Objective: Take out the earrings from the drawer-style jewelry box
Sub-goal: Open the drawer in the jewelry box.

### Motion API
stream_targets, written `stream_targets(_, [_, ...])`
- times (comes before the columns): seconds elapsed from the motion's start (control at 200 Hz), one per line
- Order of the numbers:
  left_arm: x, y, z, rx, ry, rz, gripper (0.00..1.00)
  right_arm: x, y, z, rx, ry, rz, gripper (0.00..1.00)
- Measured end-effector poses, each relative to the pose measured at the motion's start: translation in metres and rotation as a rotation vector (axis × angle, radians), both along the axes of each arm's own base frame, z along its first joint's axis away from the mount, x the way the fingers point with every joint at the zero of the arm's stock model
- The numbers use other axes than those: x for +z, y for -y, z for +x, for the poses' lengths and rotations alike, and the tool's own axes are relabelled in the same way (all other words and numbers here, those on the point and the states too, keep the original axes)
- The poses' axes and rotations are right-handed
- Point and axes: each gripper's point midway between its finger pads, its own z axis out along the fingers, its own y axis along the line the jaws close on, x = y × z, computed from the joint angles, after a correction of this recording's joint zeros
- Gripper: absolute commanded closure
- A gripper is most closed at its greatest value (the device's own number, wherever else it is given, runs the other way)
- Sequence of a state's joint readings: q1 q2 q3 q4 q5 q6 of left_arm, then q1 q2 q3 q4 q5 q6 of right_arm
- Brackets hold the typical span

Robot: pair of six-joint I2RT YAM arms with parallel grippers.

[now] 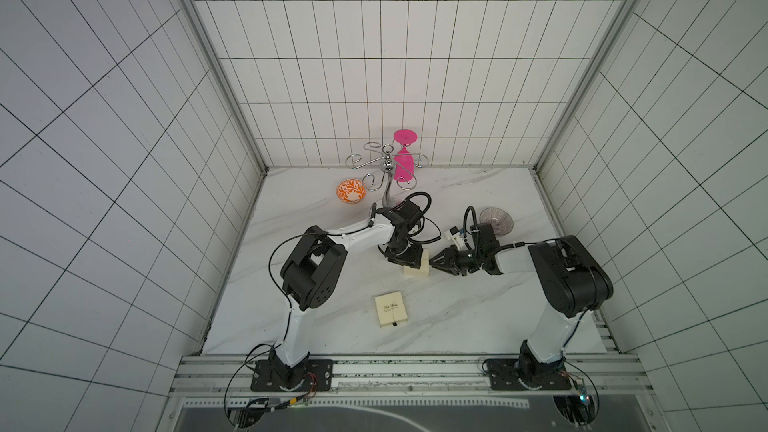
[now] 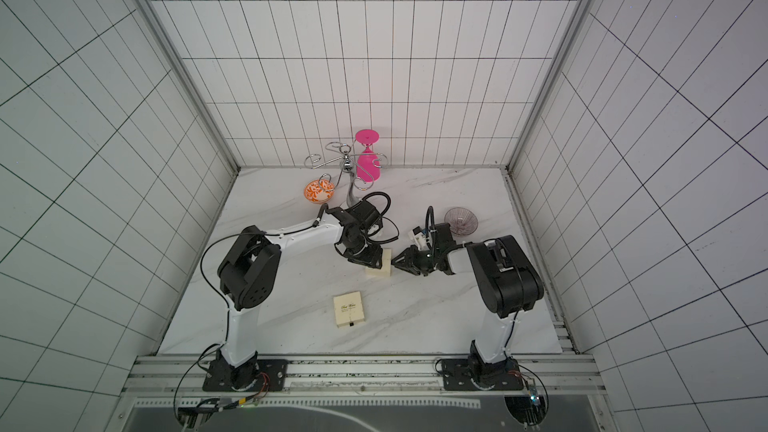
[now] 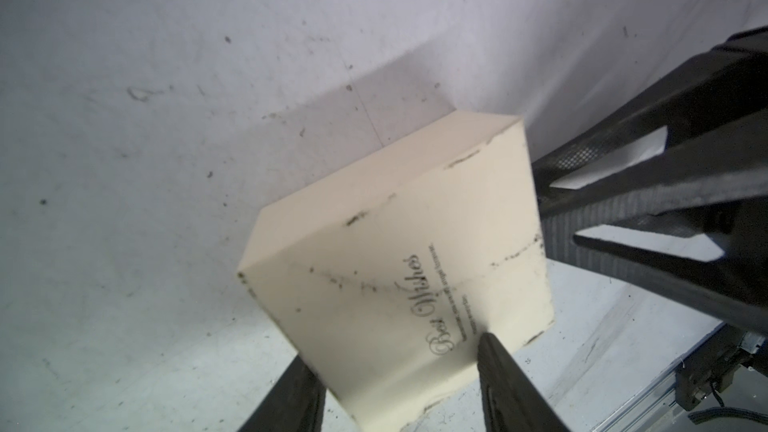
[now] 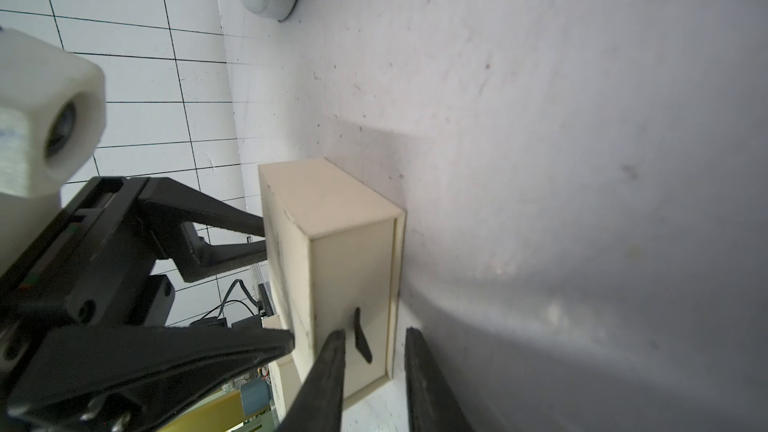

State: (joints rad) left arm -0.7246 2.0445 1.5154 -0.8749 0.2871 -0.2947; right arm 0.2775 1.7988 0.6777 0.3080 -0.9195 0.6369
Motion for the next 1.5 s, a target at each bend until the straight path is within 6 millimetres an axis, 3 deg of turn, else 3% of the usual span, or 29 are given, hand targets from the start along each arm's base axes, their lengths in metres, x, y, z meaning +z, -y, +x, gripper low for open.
stream_targets(0.58, [0.000, 0.000, 0.000, -0.001, 0.000, 0.001, 0.44, -0.002, -0.002, 0.006, -0.020, -0.005, 0.020, 0.80])
stream_targets(0.884, [0.000, 0.000, 0.000, -0.004, 0.002, 0.001, 0.43, 0.002, -0.003, 0.010, -0.029, 0.009, 0.033, 1.00])
stream_targets(1.499, [-0.001, -0.001, 0.001, -0.003, 0.007, 0.006, 0.43, 0.002, 0.010, 0.014, -0.069, 0.003, 0.005, 1.00])
